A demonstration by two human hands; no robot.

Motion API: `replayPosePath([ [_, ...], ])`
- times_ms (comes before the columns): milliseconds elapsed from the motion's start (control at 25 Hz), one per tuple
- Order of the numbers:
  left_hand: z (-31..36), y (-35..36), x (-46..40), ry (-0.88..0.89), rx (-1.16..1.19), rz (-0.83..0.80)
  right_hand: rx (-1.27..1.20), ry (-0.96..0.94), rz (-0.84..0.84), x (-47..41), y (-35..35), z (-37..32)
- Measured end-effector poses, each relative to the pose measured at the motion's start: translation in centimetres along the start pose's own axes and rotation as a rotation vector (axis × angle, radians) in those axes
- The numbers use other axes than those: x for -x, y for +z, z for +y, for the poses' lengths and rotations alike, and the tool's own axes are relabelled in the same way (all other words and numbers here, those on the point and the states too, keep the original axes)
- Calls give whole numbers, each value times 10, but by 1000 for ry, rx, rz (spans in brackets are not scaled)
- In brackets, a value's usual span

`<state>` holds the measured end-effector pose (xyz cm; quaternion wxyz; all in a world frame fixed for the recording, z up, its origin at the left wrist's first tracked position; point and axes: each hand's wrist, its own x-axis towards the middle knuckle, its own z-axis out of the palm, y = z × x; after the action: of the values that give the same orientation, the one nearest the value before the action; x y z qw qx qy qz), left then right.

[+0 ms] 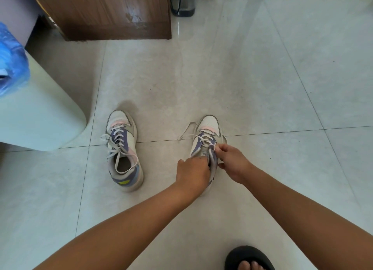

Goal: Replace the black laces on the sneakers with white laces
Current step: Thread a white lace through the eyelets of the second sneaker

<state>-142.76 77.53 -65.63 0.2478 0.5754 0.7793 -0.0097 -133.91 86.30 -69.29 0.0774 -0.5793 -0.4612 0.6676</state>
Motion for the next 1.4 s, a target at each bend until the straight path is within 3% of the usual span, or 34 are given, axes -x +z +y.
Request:
replayPosePath([
  [120,0,-3,2,-36,90,24,266,-217,246,13,4,3],
  [280,-7,-4,-1,-92,158,-22,549,-473,133,27,10,11],
  [360,-15,-4,-3,-79,111,-53,603,-512,136,23,8,13],
  [480,-26,-7,3,32,15,3,471,-472,178,19,6,10],
  [600,-35,-6,15,317,19,120,530,-473,190,19,9,15],
  [680,-42,-12,15,406,-57,20,615,-510,184,19,10,18],
  [760,-50,-21,5,354,-25,-53,772,-583,185,18,9,19],
  [880,-68,-31,-28,134,219,120,931,-692,237,18,3,18],
  [960,-73,-26,-47,58,117,49,1018,-808,276,18,-1,21],
  [1080,-64,-18,-58,136,-63,-113,1088,-892,306,17,-6,21],
  [1240,-60,-35,-36,218,306,-159,1049,-912,379,17,-26,20],
  [1280,-64,-43,-28,215,277,-163,1022,-909,404,19,-32,20],
  [1400,-89,-60,-7,210,-181,-58,1001,-900,454,21,-44,20],
])
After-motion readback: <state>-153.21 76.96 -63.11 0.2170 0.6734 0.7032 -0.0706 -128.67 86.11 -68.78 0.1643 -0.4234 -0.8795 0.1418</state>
